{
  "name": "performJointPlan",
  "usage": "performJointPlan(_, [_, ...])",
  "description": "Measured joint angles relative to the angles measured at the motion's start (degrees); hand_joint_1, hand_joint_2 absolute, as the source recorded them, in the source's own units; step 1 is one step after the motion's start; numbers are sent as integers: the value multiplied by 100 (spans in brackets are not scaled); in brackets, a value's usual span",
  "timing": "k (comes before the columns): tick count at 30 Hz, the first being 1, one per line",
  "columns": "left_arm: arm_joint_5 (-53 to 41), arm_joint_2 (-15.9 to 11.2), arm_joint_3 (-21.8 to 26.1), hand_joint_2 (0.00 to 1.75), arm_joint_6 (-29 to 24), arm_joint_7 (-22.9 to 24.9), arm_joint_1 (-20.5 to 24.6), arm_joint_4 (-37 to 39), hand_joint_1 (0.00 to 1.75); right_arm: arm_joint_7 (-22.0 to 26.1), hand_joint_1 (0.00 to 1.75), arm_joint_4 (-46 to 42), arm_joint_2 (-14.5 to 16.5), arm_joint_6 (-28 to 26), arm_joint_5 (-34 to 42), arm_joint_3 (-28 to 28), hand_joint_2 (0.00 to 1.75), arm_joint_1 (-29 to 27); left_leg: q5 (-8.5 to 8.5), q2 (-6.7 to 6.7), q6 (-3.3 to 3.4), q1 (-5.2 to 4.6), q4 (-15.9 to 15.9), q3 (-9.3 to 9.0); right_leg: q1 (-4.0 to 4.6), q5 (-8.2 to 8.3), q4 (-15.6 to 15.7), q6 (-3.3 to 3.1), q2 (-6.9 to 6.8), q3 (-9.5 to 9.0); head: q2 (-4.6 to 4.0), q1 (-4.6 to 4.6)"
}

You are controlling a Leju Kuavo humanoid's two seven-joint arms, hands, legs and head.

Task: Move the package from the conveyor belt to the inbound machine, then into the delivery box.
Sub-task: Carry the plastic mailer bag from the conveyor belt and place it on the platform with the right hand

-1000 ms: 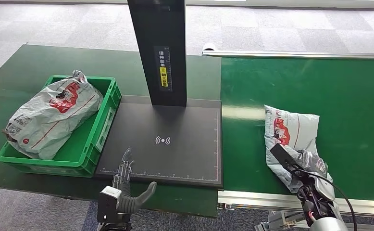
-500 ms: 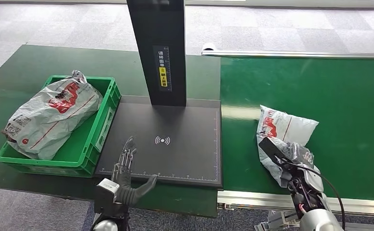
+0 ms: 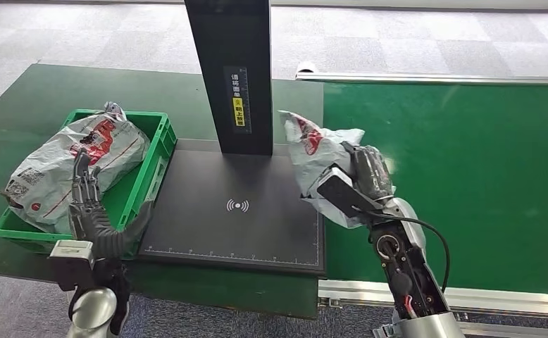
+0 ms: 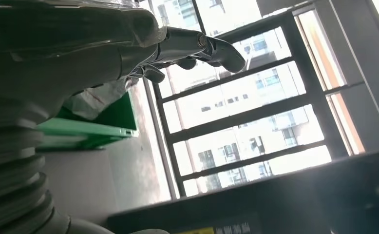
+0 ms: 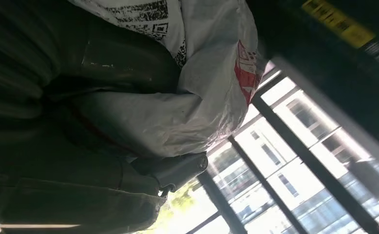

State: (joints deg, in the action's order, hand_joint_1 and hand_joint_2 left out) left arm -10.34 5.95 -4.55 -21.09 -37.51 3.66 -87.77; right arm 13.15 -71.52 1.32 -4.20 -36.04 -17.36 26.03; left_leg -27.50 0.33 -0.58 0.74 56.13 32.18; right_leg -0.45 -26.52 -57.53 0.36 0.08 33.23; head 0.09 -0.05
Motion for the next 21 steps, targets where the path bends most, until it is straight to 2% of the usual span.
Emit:
performJointPlan(5, [253,-120,713,175,123,-27,213,73,0,100,175,18,201,291,336,-912,175,-34,2,0,-2,1,0,1,1,0,0,0,-1,-4,0,1])
performJointPlan(8, [426,-193,1025,175,176,-47,249,153,0,197,44,260,309,340,557,-1312,175,-36,2,0,-2,0,0,1,0,0,0,0,-1,-4,0,1])
performJointPlan(9, [462,-210,1106,175,188,-55,250,181,0,215,0,370,355,360,624,-1420,131,-24,2,0,-2,0,0,2,0,0,0,0,-1,-3,0,2])
performJointPlan(12, [466,-228,1247,175,199,-77,248,243,0,232,0,739,525,426,811,-1681,0,34,1,-1,-2,0,0,2,0,0,1,0,-1,-3,0,2])
performJointPlan(16, [205,-226,1273,175,266,-37,243,262,0,316,0,1126,727,594,1245,-1823,0,86,1,-2,-3,0,0,1,0,0,1,0,-1,-2,0,1])
performJointPlan(21, [-269,-230,1142,175,511,164,247,262,0,397,0,1339,795,665,1749,-1785,0,155,2,-3,-2,0,2,-3,0,1,1,0,-1,-3,0,2])
